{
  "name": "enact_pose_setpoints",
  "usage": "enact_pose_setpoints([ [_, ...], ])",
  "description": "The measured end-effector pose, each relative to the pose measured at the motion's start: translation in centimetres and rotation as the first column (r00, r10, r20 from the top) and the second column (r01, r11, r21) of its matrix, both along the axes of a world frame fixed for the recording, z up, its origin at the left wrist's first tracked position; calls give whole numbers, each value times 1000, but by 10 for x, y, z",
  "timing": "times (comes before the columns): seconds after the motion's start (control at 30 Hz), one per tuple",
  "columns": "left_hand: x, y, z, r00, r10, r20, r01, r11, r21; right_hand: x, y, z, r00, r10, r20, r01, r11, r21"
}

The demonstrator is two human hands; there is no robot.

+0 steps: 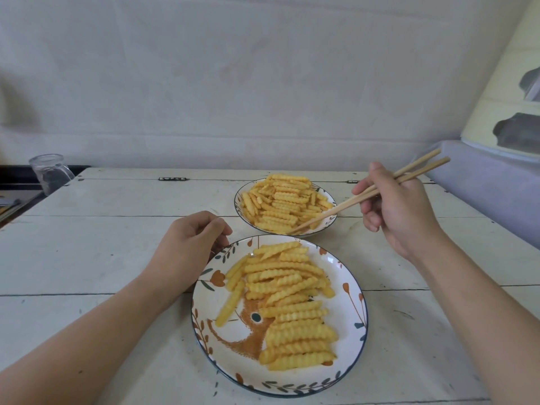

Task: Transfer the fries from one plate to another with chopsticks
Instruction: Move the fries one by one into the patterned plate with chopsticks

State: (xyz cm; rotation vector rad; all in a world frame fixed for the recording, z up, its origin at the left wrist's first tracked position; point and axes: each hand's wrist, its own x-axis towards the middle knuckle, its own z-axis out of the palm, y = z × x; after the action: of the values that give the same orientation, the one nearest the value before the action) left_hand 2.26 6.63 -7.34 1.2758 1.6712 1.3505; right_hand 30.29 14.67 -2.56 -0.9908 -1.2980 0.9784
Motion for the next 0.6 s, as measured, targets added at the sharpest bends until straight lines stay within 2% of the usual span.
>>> enact_pose_setpoints([
  [0.27,0,-1,1,1000,-2,-10,2,1000,-4,-3,2,-3,998,-7,-61,4,999,-47],
  [0.43,1,-1,0,1000,3,-8,-3,1000,-3,-12,0,-9,999,26,-21,-26,999,-38],
  [0.6,1,0,0,1000,4,-22,-4,1000,-1,-11,0,-4,994,-39,-106,34,998,-49],
])
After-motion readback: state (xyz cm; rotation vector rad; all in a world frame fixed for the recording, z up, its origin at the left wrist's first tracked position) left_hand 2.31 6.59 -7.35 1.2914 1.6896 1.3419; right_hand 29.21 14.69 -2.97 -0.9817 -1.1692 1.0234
